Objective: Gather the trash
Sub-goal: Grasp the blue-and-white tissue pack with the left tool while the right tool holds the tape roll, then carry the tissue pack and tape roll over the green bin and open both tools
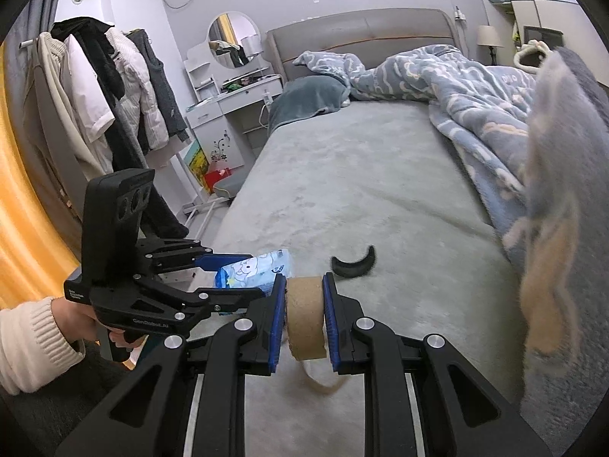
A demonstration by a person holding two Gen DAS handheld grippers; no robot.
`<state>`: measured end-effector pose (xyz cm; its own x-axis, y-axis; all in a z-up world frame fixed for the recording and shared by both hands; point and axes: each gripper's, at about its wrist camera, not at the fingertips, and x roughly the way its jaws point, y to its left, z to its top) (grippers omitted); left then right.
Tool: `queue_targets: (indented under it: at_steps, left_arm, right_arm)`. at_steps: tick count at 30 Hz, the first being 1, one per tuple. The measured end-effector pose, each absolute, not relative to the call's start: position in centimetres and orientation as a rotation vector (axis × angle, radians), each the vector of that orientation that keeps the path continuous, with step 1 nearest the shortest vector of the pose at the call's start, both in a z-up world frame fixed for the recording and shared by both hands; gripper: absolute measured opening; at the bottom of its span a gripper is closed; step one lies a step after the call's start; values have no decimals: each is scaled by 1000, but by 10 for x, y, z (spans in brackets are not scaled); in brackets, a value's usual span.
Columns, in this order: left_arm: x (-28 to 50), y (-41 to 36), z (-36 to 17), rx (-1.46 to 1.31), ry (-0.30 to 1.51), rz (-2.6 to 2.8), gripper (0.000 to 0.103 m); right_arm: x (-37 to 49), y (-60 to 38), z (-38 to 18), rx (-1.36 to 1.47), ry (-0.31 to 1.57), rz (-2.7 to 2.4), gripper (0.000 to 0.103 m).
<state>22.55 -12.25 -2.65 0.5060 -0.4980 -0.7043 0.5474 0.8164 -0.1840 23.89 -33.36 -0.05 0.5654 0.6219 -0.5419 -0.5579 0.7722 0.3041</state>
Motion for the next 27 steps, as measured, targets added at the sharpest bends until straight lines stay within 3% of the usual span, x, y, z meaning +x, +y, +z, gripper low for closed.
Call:
queue_targets:
  at_steps: [11, 27]
  left_arm:
    - [211, -62, -21, 66, 877, -559, 56]
    - [184, 43, -57, 75, 1104, -424, 56]
  right_arm:
    - [244, -265, 12, 82, 695, 771, 19]
    - [249, -145, 1, -10, 824, 908, 19]
